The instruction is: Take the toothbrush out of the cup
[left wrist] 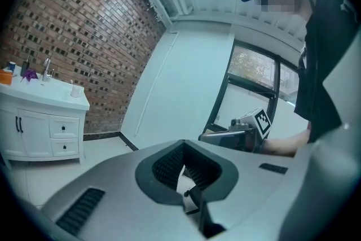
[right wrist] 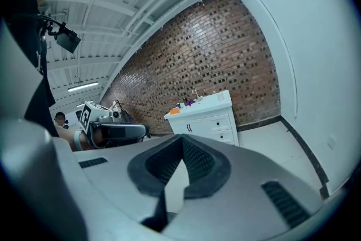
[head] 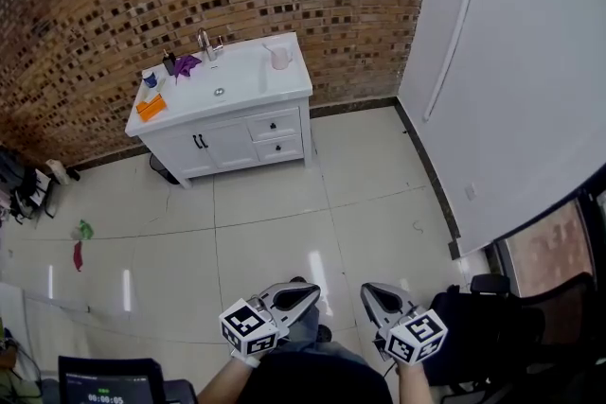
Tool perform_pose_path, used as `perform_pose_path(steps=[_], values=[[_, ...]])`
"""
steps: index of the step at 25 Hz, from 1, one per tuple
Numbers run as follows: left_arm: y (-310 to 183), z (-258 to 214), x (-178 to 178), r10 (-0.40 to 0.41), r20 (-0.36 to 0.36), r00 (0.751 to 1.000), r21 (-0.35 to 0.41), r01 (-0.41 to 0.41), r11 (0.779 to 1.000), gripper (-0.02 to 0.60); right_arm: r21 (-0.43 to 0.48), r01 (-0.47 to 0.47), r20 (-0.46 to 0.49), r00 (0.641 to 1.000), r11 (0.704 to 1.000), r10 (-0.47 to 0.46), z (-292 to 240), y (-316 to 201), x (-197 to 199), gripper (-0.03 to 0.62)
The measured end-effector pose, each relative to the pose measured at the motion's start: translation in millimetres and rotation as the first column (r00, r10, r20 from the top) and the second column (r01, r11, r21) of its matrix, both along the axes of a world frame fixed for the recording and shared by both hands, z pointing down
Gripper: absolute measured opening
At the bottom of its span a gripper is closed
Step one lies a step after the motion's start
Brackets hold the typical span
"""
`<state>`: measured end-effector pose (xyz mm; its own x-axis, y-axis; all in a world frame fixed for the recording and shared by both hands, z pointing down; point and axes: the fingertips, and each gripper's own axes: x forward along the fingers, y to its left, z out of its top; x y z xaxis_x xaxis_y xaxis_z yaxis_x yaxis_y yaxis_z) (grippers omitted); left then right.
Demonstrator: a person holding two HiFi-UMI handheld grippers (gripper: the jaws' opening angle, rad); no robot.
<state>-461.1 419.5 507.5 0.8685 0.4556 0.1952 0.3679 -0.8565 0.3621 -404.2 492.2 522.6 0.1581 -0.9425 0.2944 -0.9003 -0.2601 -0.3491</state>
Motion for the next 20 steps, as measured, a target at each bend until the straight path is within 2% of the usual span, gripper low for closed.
perform_pose_path(steps=[14,20], values=[[-52,-7,74,0.017,-0.006,1.000,-0.022,-0.017,1.000,0.005,-0.031,0.010,-0.002,1.000,0.999,-0.010,-9,-56,66,-0.014],[-88,-8,95,0.008,-0.009,1.000,-0.035,-0.009,0.999,0.005,-0.041,0.022,-0.005,1.000,0.999,-0.022,-15,-93,85,-0.014]])
